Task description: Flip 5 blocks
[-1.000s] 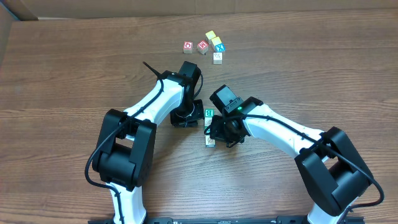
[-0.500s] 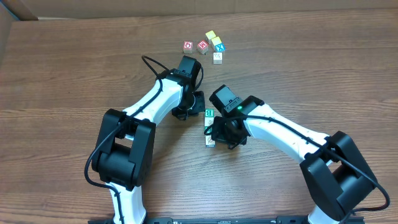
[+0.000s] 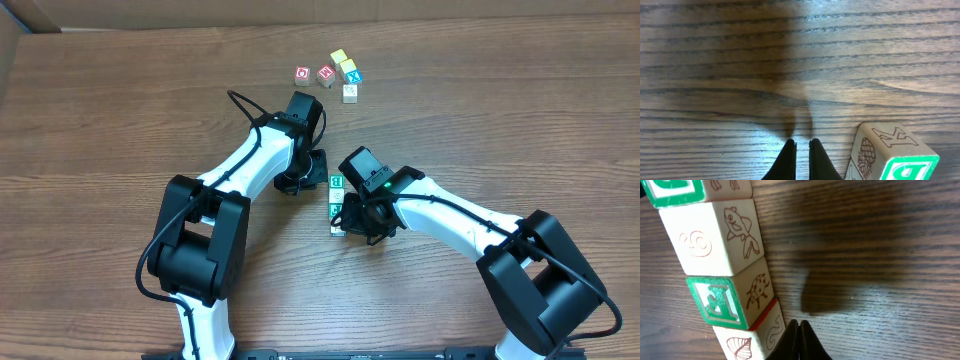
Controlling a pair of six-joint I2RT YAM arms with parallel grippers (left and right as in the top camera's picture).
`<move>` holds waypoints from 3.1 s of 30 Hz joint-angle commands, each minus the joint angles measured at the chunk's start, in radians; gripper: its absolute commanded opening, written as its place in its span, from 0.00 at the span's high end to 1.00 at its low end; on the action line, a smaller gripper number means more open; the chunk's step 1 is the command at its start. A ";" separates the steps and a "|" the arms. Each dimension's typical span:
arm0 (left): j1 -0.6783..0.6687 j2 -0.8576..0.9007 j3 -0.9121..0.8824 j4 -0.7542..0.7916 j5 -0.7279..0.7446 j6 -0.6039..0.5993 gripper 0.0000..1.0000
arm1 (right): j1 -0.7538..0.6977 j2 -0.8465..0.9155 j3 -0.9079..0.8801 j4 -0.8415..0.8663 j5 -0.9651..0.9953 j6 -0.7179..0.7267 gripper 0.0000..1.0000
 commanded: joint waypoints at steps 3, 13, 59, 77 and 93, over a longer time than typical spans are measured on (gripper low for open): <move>0.005 0.013 0.004 -0.008 -0.016 0.022 0.96 | 0.004 -0.027 -0.003 0.006 -0.035 -0.018 0.96; 0.005 0.013 0.004 -0.011 -0.016 0.022 0.96 | 0.004 -0.027 -0.003 0.034 -0.076 -0.014 0.96; -0.001 0.069 0.172 0.105 0.110 0.220 0.96 | 0.150 -0.035 0.010 -0.056 0.055 0.237 0.96; -0.003 0.122 0.172 0.035 0.143 0.221 0.96 | 0.180 -0.034 0.010 -0.009 0.166 0.237 0.96; -0.003 0.122 0.172 0.011 0.146 0.221 0.96 | 0.180 -0.034 0.010 -0.008 0.188 0.237 0.96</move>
